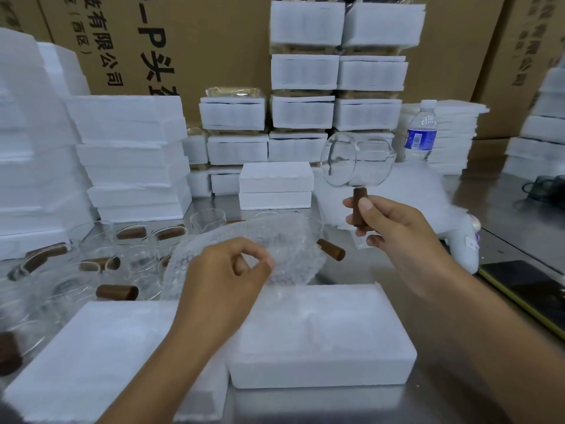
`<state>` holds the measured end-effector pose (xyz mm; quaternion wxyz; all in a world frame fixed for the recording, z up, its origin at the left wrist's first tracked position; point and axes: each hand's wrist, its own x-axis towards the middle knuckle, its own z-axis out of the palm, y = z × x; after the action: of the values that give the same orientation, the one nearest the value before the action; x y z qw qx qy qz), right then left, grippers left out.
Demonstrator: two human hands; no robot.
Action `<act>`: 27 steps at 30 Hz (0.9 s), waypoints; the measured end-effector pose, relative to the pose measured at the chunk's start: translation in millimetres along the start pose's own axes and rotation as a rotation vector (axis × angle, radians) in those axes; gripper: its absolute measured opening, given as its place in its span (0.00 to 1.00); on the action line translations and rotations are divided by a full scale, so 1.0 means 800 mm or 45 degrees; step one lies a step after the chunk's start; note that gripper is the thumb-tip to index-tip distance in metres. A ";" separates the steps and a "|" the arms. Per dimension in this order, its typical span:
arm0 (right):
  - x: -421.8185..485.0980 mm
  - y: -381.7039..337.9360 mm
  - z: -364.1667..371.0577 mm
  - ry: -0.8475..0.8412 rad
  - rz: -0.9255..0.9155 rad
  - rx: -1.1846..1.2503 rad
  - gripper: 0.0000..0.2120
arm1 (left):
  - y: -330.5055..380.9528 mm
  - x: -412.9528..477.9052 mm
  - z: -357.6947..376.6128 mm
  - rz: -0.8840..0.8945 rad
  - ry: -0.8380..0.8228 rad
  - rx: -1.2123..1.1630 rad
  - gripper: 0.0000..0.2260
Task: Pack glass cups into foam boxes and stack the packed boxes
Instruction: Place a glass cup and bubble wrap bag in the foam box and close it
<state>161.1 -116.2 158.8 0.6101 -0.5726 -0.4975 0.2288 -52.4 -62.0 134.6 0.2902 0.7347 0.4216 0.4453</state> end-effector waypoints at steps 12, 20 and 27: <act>0.002 0.006 -0.008 -0.025 -0.353 -0.694 0.08 | 0.009 0.005 -0.018 -0.103 0.228 -0.590 0.05; 0.002 0.009 -0.019 -0.102 -0.354 -1.099 0.09 | 0.015 0.003 -0.020 -0.022 0.236 -0.677 0.07; -0.003 0.005 -0.018 -0.154 -0.374 -1.119 0.10 | 0.011 0.003 -0.018 0.085 0.142 -0.598 0.06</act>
<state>173.8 -124.1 156.3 0.3055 -0.6859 -0.6577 -0.0592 -61.4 -63.2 149.2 0.4146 0.6348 0.2973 0.5803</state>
